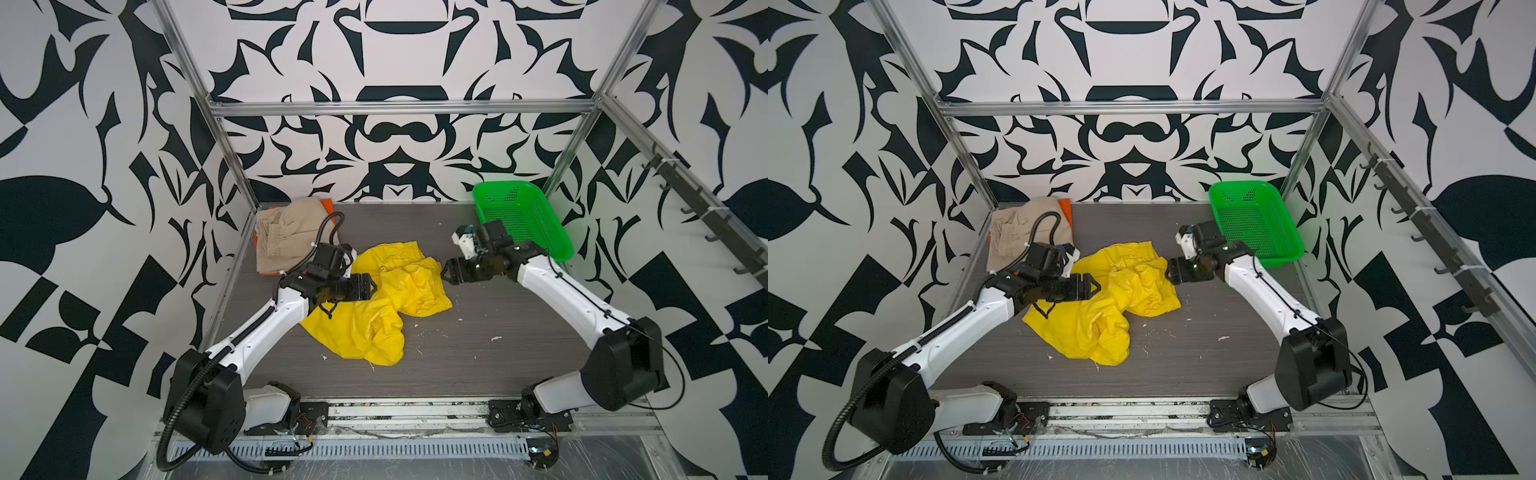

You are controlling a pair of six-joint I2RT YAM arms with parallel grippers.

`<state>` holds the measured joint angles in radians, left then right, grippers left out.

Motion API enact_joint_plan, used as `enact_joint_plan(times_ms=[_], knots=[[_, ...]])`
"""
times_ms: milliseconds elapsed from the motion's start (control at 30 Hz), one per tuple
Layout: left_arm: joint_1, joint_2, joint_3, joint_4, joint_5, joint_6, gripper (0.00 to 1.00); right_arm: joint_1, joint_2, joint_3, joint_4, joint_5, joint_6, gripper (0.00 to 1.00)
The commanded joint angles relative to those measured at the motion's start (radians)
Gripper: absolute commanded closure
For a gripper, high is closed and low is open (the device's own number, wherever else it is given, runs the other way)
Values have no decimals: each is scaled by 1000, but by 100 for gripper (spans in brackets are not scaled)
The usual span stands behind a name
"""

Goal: Fold and stack the shorts

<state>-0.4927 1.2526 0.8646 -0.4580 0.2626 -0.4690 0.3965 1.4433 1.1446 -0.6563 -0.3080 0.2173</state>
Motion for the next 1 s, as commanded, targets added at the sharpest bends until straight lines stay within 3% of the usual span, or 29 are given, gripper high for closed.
enact_joint_plan(times_ms=[0, 167, 367, 600, 700, 800, 967], knots=[[-61, -68, -110, 18, 87, -64, 18, 25, -1, -132, 80, -50, 139, 22], [-167, -145, -197, 38, -12, -64, 16, 27, 16, -239, 221, -29, 239, 20], [-199, -160, -206, -9, -142, -56, 16, 27, 108, -232, 239, 9, 280, 20], [-237, -194, -242, 13, -86, -25, 16, 22, 159, -238, 307, 20, 304, 25], [-245, -221, -268, 5, -121, -35, 16, 16, 176, -234, 320, 21, 307, 34], [-248, -230, -267, -30, -165, -37, 16, 12, 175, -232, 312, 36, 306, 53], [-250, -214, -263, -43, -314, -74, 19, -1, 144, -245, 317, 46, 309, 68]])
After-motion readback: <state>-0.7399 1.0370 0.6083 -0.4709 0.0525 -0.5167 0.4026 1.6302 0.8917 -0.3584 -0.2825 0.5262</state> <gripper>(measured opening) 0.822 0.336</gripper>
